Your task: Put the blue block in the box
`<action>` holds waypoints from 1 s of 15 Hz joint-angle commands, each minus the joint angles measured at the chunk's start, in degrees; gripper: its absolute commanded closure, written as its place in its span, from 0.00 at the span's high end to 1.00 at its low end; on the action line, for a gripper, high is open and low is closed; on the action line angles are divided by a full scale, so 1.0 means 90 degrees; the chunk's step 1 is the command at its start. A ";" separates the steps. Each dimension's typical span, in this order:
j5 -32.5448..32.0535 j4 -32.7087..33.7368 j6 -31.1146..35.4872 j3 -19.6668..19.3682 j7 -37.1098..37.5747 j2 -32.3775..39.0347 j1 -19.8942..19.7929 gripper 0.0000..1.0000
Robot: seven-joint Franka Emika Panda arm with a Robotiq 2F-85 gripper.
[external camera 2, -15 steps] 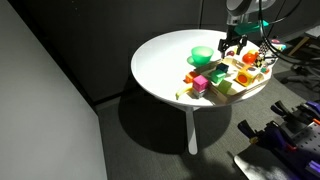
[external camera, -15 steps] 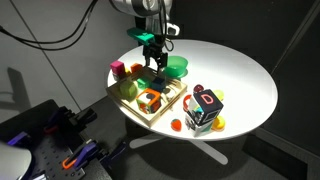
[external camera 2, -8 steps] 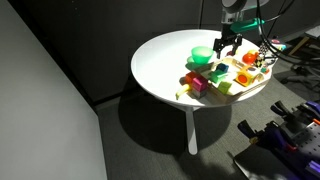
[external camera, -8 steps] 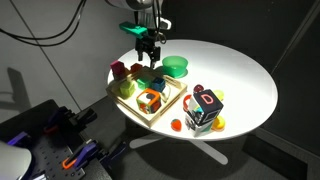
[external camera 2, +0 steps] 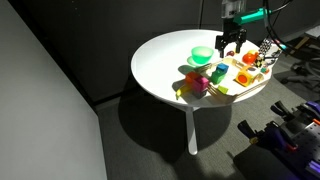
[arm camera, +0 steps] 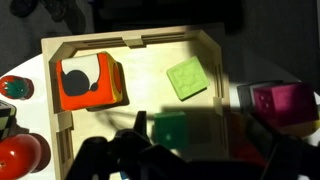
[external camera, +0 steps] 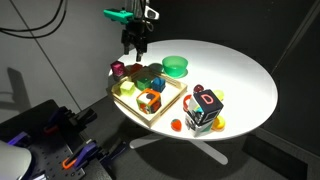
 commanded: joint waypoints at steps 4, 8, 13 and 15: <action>-0.0014 -0.0692 -0.0159 0.0053 0.0506 -0.0936 0.0215 1.00; -0.0069 -0.1136 0.0143 0.0148 0.0591 -0.1493 0.0314 1.00; -0.0117 -0.1657 0.0513 0.0286 0.0594 -0.2188 0.0364 1.00; -0.0163 -0.1848 0.0696 0.0344 0.0654 -0.2483 0.0363 1.00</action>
